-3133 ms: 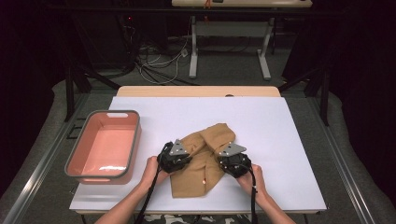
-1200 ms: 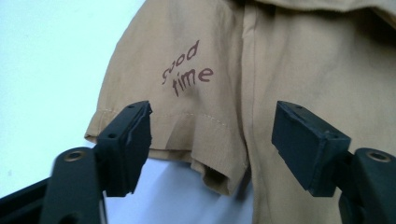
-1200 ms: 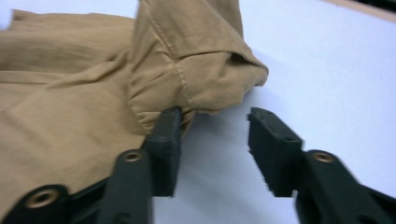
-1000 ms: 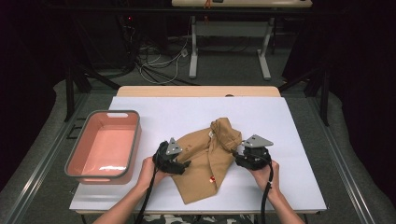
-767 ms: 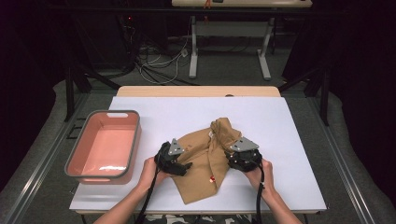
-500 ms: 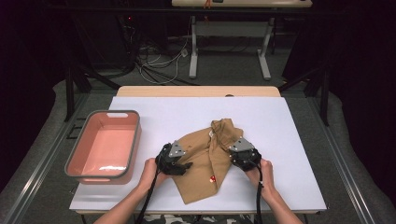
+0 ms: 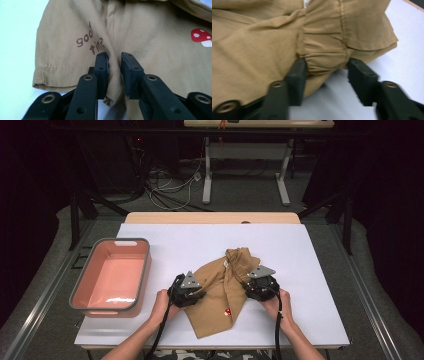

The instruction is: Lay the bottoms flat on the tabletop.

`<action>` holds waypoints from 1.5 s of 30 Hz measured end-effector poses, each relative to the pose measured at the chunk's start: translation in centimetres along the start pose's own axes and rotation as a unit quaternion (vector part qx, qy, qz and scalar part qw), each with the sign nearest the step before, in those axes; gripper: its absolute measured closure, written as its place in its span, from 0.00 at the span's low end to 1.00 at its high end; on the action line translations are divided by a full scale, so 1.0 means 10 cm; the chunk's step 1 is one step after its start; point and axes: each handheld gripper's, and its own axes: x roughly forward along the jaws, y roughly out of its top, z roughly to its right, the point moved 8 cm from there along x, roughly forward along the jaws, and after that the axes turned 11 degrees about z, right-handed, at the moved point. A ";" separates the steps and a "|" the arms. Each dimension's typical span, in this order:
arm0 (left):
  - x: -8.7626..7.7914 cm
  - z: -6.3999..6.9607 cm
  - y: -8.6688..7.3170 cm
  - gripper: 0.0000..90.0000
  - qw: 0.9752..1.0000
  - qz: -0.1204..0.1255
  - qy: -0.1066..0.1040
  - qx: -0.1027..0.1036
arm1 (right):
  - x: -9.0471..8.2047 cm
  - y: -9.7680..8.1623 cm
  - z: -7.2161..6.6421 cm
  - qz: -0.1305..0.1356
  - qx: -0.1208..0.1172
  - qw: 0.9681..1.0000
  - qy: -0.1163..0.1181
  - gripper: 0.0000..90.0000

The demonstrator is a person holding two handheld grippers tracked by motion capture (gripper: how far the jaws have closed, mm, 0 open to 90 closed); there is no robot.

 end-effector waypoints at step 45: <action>-0.15 0.07 0.06 0.88 1.000 0.010 0.004 0.026 | -0.02 -0.11 0.37 0.010 0.072 0.997 -0.041 0.75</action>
